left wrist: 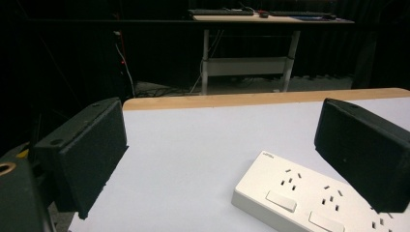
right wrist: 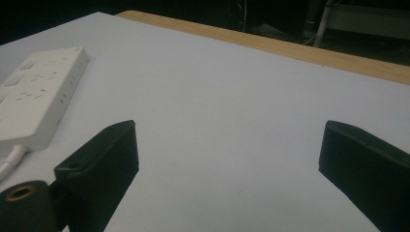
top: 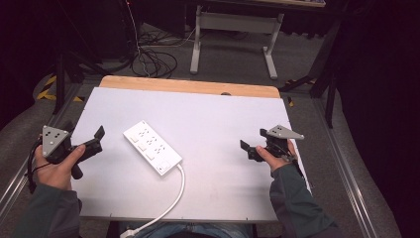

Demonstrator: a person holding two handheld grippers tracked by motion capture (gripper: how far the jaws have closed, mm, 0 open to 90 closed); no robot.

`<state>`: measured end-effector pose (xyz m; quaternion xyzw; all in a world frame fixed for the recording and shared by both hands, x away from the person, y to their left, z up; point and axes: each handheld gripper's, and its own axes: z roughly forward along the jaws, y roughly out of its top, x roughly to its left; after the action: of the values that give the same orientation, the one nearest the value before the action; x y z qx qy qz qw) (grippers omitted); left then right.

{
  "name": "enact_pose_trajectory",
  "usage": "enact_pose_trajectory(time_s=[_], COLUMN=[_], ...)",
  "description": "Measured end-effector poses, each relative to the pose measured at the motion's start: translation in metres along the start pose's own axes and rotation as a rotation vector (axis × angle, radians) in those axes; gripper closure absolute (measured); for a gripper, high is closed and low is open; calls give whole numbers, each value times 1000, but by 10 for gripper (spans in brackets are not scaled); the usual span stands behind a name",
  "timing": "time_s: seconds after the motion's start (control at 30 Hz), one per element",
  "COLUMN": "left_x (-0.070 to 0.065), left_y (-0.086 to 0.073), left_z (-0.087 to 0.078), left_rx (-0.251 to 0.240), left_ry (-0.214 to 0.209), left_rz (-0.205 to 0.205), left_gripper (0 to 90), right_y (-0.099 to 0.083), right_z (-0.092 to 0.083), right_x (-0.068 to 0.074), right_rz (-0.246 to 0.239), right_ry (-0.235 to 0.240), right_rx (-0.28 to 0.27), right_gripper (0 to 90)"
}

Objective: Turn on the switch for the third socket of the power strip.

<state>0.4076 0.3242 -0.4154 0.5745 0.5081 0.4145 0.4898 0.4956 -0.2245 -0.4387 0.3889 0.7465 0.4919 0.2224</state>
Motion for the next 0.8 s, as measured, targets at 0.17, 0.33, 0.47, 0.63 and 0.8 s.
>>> enact_pose_trajectory(time_s=[0.17, 0.33, 0.47, 0.63, 0.8], left_x=[0, -1, -1, -1, 2], left_y=[0, 0, 0, 1, 1], left_z=[0, 0, 1, 0, 0], left_rx=[1, -2, -2, -1, 8], left_ry=[-1, -5, -3, 6, 22], left_rz=[-3, -1, -3, -3, -20], left_gripper=[51, 52, 67, 165, 226], right_y=[0, 0, 0, 0, -1], right_z=[0, 0, 0, 0, 1], right_x=[0, 0, -1, 0, 0], right_rz=[-3, -7, -5, -7, -4], right_ry=[-4, -6, -8, -9, -13], right_rx=[5, 8, 9, 9, 10], right_gripper=[77, 78, 78, 79, 80])
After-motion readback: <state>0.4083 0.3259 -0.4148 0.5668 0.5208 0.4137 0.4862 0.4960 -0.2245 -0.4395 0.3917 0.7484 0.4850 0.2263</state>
